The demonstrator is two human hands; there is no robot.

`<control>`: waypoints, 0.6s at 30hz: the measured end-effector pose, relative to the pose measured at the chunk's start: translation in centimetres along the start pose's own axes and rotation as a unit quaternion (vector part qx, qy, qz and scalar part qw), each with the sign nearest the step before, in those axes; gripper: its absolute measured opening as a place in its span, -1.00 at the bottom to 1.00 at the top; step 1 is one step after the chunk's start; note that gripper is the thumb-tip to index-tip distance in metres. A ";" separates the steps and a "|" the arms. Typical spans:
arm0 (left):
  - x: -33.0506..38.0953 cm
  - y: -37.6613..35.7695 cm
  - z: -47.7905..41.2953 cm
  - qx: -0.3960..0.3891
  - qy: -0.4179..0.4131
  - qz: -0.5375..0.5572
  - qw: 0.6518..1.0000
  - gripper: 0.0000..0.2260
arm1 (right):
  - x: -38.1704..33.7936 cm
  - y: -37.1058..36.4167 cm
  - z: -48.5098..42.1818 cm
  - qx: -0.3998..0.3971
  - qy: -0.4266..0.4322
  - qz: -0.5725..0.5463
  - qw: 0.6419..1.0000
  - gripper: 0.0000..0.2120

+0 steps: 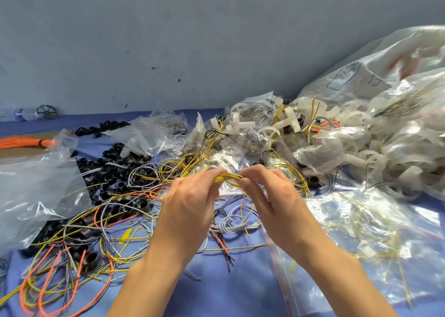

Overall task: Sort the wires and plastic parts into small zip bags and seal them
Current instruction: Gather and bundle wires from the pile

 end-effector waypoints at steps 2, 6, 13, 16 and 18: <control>0.2 0.8 -0.3 0.017 0.017 0.015 1.000 -0.79 | -0.3 0.0 -0.1 0.001 -0.008 -0.030 1.000 -0.76; 0.1 1.8 -0.4 0.029 0.041 0.058 0.997 -0.75 | -1.2 0.1 -0.2 -0.001 0.024 -0.051 0.998 -0.80; 0.5 2.0 0.0 -0.004 0.009 0.026 1.000 -0.70 | -0.8 1.3 -0.1 0.008 -0.016 -0.094 0.995 -0.89; 0.3 2.6 0.1 0.036 0.005 -0.038 0.999 -0.77 | -0.5 2.2 0.0 0.022 -0.022 -0.047 0.998 -0.90; -0.5 3.0 0.0 0.052 0.021 -0.074 0.996 -0.73 | -0.5 3.2 -0.1 0.044 -0.019 0.013 0.999 -0.86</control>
Point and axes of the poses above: each hand's wrist, its own z-axis away from the middle knuckle, its own y-axis out of the back of the hand, x = y × z, the point moved 6 cm from there along -z, towards the middle knuckle, and after that the axes turned 4 degrees about -z, right-handed, at the moved point
